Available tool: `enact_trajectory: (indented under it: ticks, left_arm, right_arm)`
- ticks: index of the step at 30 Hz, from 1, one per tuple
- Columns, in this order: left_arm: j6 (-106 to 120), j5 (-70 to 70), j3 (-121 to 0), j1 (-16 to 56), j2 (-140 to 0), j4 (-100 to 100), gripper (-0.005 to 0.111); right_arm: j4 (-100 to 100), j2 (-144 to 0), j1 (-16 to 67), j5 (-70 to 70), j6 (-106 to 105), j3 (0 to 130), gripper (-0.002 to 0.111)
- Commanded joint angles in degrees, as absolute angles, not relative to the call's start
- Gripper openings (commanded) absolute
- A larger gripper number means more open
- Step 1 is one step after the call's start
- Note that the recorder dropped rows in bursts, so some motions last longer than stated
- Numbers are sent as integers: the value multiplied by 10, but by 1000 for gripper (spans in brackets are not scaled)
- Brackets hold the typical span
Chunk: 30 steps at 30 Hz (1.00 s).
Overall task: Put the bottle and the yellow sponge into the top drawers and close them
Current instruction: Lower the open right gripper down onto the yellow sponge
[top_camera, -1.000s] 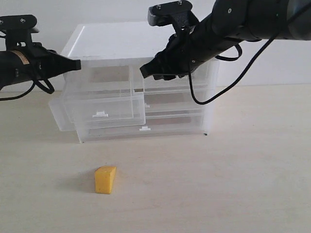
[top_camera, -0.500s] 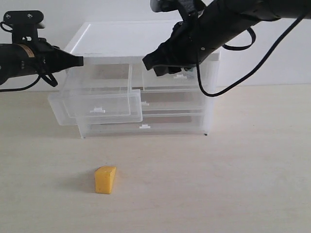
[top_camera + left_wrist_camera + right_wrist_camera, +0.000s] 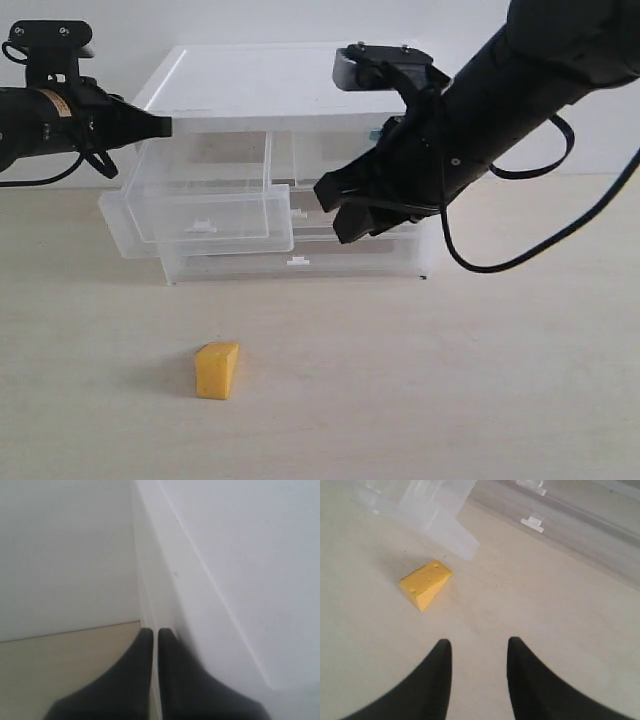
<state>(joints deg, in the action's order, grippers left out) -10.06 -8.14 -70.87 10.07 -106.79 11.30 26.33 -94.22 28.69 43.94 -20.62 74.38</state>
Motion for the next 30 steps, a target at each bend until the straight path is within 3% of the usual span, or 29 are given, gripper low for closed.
enact_trajectory:
  ticks: [1,5,12,19,30]
  left_arm:
    - [-106,-98,-717,105,-1065,114,4]
    - [-106,-92,-717,105,-1040,114,4]
    - [-109,-63,-703,89,-999,114,4]
    - [-172,-55,-652,38,-923,114,4]
    - [-232,-63,-616,38,-885,114,4]
  right_arm:
    - [277,-921,307,416,-194,712,32]
    - [276,-928,349,375,-178,686,33]
    - [269,-980,411,322,-118,678,55]
    - [267,-1057,461,228,-39,678,54]
    - [267,-1145,520,71,95,682,54]
